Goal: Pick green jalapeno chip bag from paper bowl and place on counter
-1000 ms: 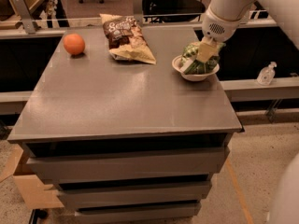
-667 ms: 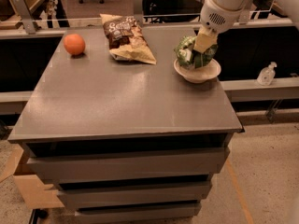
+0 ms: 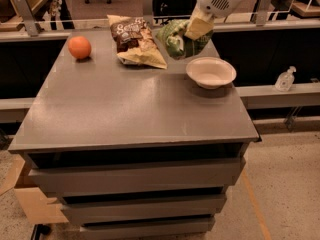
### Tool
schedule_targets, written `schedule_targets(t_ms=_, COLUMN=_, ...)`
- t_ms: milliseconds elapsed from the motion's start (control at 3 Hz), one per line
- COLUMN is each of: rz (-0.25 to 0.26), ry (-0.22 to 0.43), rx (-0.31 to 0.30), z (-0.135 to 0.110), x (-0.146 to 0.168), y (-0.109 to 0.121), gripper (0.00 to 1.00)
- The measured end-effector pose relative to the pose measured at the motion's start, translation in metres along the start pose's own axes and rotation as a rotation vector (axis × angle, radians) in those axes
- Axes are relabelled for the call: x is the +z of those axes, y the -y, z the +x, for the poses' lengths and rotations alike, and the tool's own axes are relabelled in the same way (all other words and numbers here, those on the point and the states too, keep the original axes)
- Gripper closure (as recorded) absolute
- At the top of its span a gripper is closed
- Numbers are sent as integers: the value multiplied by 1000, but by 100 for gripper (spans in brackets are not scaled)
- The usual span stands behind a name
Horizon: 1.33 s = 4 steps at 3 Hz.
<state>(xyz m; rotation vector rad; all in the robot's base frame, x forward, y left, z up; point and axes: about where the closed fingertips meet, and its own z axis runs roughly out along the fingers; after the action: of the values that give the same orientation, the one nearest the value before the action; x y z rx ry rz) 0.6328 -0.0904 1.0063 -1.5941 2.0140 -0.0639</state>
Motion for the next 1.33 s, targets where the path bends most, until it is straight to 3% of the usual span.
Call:
schedule_targets(t_ms=667, rz=-149, ry=130, rx=-114, z=-52, x=26, y=-48, gripper=100)
schedule_targets(t_ms=1333, rz=-323, ry=198, rx=-151, z=-72, x=58, y=-110, gripper=100)
